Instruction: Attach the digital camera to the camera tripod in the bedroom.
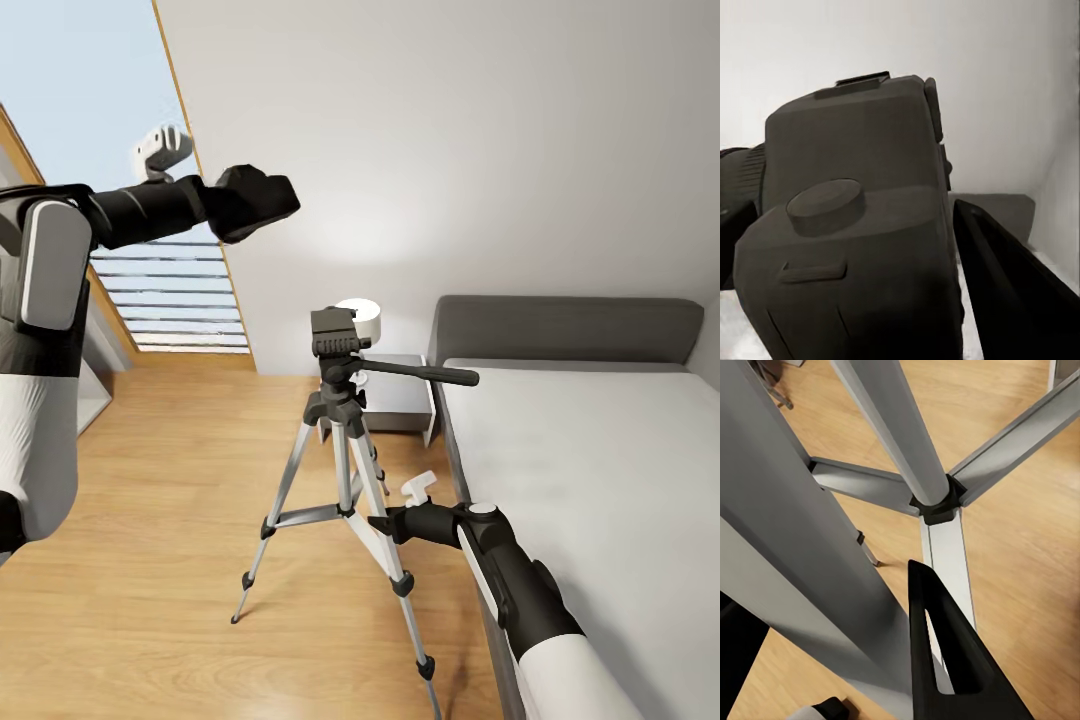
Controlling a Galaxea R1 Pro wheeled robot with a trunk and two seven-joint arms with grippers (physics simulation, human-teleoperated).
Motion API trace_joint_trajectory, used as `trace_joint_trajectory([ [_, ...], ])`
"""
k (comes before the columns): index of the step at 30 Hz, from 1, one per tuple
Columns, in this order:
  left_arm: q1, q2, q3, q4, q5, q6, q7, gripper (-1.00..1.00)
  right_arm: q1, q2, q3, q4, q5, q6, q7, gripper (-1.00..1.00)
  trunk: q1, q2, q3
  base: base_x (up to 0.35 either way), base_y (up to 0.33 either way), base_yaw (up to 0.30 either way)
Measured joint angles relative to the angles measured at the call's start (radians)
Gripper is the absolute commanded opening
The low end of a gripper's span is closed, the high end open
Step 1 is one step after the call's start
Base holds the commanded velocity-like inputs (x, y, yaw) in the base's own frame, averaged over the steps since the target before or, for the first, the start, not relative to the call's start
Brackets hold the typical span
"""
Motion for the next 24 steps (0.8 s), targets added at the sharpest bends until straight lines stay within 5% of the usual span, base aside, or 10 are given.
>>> trace_joint_trajectory([
  [5, 0.0, 0.002, 0.002, 0.02, -0.027, -0.005, -0.248, -1.0, 0.0, 0.0, 0.0, 0.0, 0.0, 0.0, 0.0, -1.0, 0.0, 0.0, 0.0, 0.0, 0.0, 0.0],
  [14, 0.0, 0.029, -0.001, 0.02, -0.03, -0.008, -0.354, -1.0, 0.0, 0.0, 0.0, 0.0, 0.001, -0.001, 0.001, -1.0, 0.0, 0.0, 0.0, 0.0, 0.0, 0.0],
  [16, 0.0, 0.033, -0.001, 0.027, -0.025, -0.019, -0.439, -1.0, 0.0, 0.0, 0.0, 0.0, 0.001, -0.001, 0.001, -1.0, 0.0, 0.0, 0.0, 0.0, 0.0, 0.0],
  [20, 0.0, 0.036, -0.001, 0.067, -0.034, -0.099, -0.633, -1.0, 0.0, 0.0, 0.0, 0.0, 0.001, -0.001, 0.001, -1.0, 0.0, 0.0, 0.0, 0.0, 0.0, 0.0],
  [21, 0.0, 0.038, 0.0, 0.164, -0.035, -0.235, -0.813, -1.0, 0.0, 0.0, 0.0, 0.0, 0.001, -0.001, 0.002, -1.0, 0.0, 0.0, 0.0, 0.0, 0.0, 0.0],
  [24, 0.0, 0.041, 0.0, 0.249, -0.046, -0.348, -0.902, -1.0, 0.0, 0.0, 0.0, 0.0, 0.001, -0.001, 0.001, -1.0, 0.0, 0.0, 0.0, 0.027, 0.0, 0.0],
])
